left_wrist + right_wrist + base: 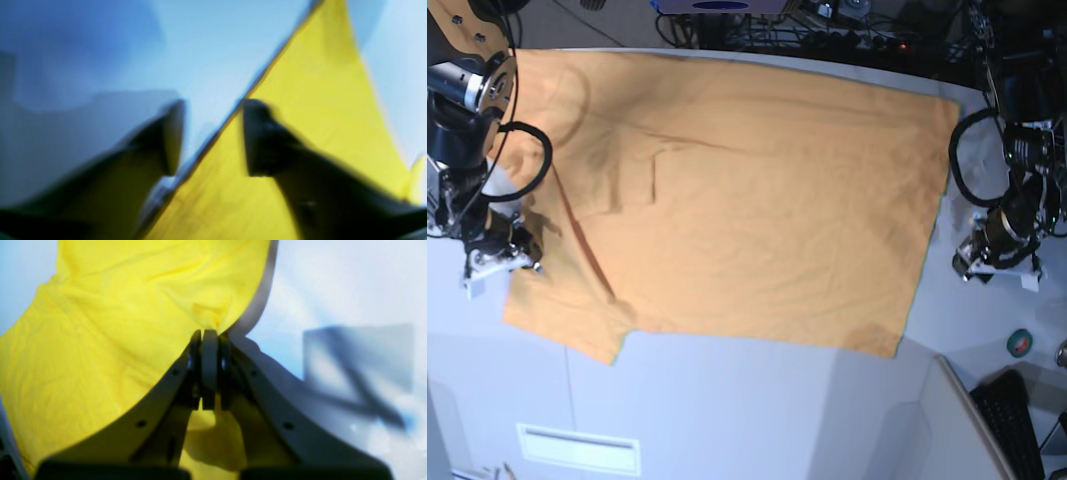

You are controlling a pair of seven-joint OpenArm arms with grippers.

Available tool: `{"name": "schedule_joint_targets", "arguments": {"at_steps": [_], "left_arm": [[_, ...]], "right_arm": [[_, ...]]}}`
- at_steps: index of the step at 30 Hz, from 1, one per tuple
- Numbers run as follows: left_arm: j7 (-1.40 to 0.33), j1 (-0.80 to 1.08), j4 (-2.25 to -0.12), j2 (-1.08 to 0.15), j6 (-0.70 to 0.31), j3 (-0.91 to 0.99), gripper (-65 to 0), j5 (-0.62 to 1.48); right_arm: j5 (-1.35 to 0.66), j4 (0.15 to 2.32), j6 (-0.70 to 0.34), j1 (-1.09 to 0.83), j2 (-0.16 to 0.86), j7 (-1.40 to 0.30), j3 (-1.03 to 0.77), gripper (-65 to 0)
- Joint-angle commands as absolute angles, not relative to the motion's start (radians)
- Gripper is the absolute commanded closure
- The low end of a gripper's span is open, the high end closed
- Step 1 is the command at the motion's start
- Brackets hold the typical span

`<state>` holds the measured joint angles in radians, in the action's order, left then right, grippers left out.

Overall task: Layout the t-shirt on the table in an organized manner, then fold the t-shirt properly
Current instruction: 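Move the left gripper to the shirt's side edge and grasp it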

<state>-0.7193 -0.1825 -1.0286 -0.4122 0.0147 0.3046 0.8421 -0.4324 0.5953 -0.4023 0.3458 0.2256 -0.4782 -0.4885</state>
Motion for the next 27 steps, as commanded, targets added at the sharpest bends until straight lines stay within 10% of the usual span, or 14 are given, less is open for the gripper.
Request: {"name": "schedule_joint_targets", "arguments": {"at_steps": [1,4,13,27], "left_arm": [[-0.707,-0.246,-0.997,-0.43,0.005,0.286,-39.5,0.86],[-0.7,-0.39,-0.845,-0.446,0.005,0.119,-50.4,0.8],[-0.547,-0.61,-0.447,-0.38,-0.107,-0.065,-44.1,0.685],[-0.549,-0.527,-0.503,-0.338,-0.114,-0.067,-42.8,0.682]], "right_arm": [[-0.441,0.611,-0.412,0.367,0.24,-0.464,-0.49,0.0],[-0.441,0.613,-0.412,0.366,0.243,-0.466,-0.49,0.0],[-0.441,0.613,-0.412,0.364,0.246,-0.466,-0.489,0.0],[-0.441,0.615,-0.412,0.364,0.246,-0.466,-0.489,0.0]]}}
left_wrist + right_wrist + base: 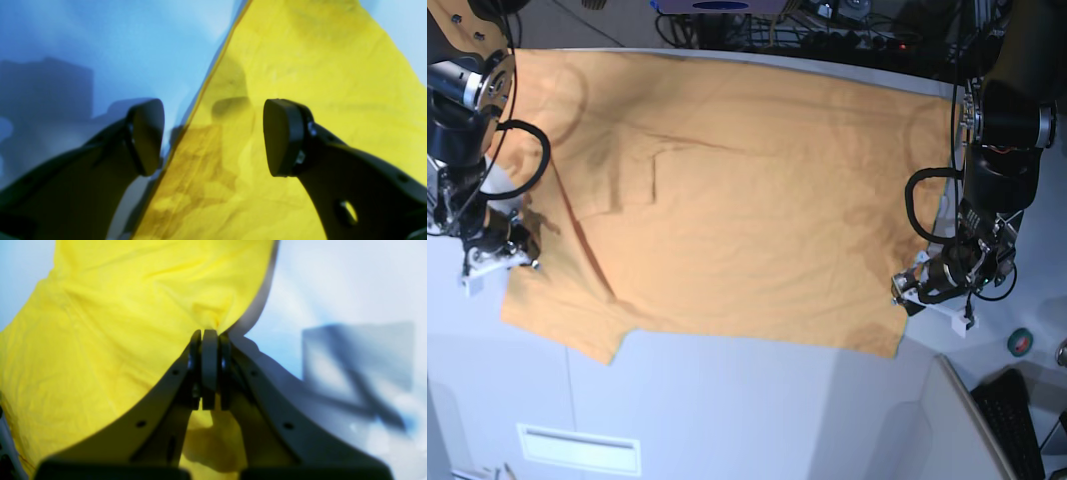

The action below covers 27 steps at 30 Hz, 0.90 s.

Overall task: Layout the t-shirt on the table in an organized manner, then fold the t-shirt properly
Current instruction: 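Move the left gripper to the shirt's side edge and grasp it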

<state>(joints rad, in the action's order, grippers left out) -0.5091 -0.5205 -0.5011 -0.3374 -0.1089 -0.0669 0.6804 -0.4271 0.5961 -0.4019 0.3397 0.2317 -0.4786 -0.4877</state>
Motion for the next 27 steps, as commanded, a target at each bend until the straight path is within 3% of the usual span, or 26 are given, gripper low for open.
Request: {"name": "schedule_joint_targets", "arguments": {"at_steps": [1,8,16,27], "left_arm": [[-0.549,-0.527,-0.503,-0.338,-0.114,-0.067,-39.8,0.682],[-0.549,-0.524,-0.503,-0.338,-0.114,-0.067,0.0,0.682],[-0.55,-0.532,-0.529,-0.341,-0.114,-0.067,0.0,0.682],[-0.656,-0.403,-0.829,-0.383,-0.108,-0.053,0.0,0.688]], "right_arm": [[-0.441,0.615,-0.412,0.364,0.246,-0.466,-0.489,0.0],[-0.441,0.615,-0.414,0.364,0.246,-0.466,-0.489,0.0],[-0.441,0.615,-0.414,0.364,0.257,-0.466,-0.489,0.0],[-0.441,0.615,-0.414,0.364,0.265,-0.466,-0.489,0.0]]}}
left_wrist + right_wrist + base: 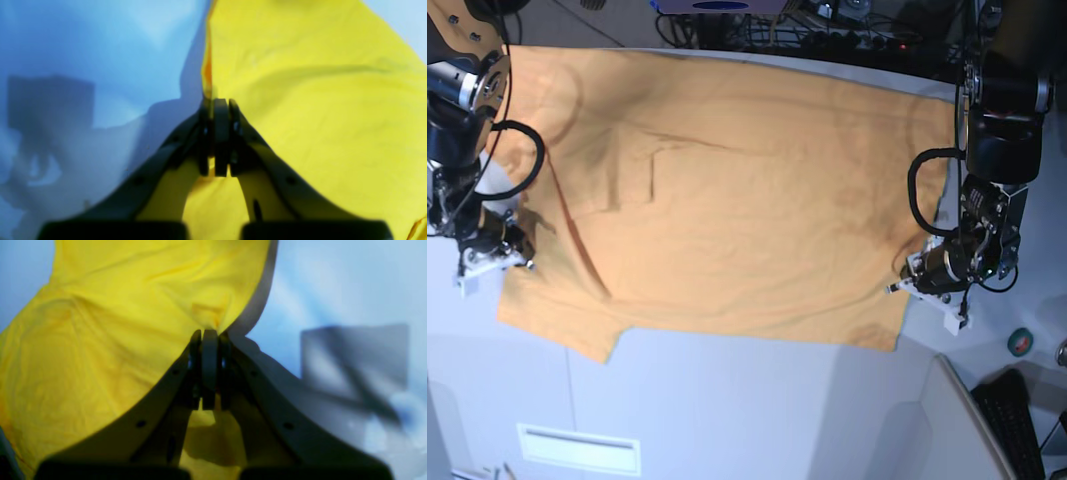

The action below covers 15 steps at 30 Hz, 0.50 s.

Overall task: Layout the t-shirt on the table in an organized manner, then fold the t-shirt properly
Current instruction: 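Move the left gripper to the shirt's side edge and grasp it, then regrasp the shirt side edge with both grippers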

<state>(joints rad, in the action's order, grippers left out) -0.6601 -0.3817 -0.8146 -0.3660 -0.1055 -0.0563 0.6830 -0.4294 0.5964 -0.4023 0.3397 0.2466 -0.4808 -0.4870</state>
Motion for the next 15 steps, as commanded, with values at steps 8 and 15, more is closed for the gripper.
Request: {"name": "schedule_joint_targets", "arguments": {"at_steps": [8,15], "left_arm": [[-0.7,-0.245,-1.078,-0.41,0.01,-0.044,0.0,0.691],[-0.86,-0.062,-1.314,-0.36,0.012,0.219,0.0,0.684]], "right_arm": [[-0.441,0.615,-0.414,0.354,0.263,-0.466,-0.489,0.0],[-0.441,0.615,-0.414,0.352,0.263,-0.466,-0.489,0.0]]}}
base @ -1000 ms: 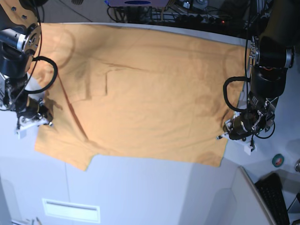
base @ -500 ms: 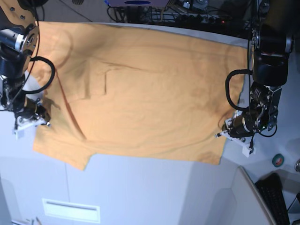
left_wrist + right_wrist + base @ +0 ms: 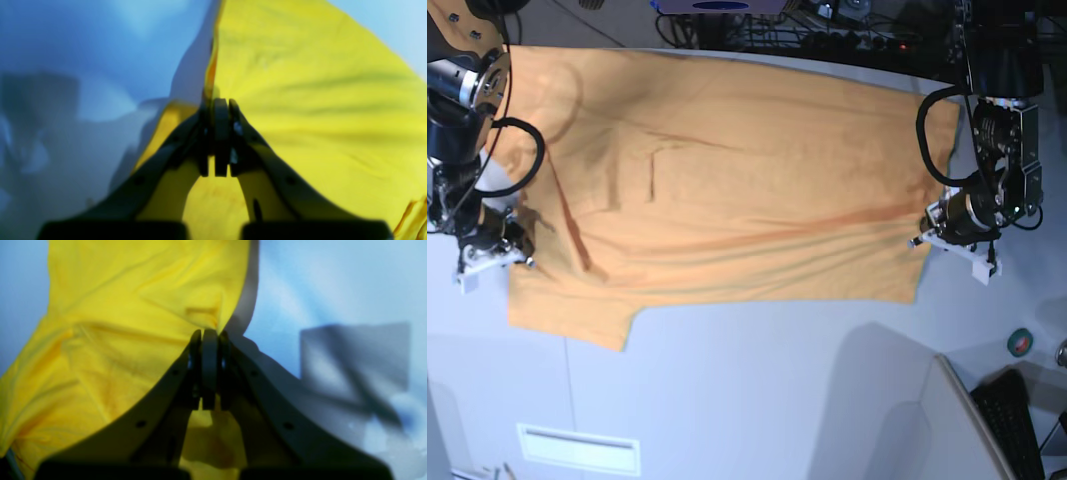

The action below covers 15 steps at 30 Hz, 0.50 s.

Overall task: Layout the t-shirt on the table in an organized manner, then fold the t-shirt properly
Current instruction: 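Regrasp the shirt side edge with both grippers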

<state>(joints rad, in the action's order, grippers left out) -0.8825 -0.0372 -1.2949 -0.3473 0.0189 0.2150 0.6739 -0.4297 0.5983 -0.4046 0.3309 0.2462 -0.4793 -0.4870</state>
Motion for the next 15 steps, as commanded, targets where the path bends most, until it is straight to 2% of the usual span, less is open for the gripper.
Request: {"name": "schedule_joint_targets", "arguments": {"at_steps": [1,5,14,15], "left_arm": [[-0.892,-0.041,-1.349,-0.355,0.012,0.242,0.0,0.684],[-0.967,0.016,-1.428,-0.34,0.012,0.263,0.0,0.684],[-0.978,0.116,-1.435,-0.314,0.012,0.265,0.0,0.69],[-0.978,0.12,-1.435,-0.314,0.012,0.265,-5.6,0.69]], "right_arm": [[-0.441,0.615,-0.414,0.352,0.262,-0.466,-0.489,0.0],[-0.441,0.615,-0.414,0.352,0.26,-0.466,-0.489,0.0],[-0.441,0.615,-0.414,0.352,0.262,-0.466,-0.489,0.0],[-0.441,0.615,-0.414,0.352,0.262,-0.466,-0.489,0.0]]}}
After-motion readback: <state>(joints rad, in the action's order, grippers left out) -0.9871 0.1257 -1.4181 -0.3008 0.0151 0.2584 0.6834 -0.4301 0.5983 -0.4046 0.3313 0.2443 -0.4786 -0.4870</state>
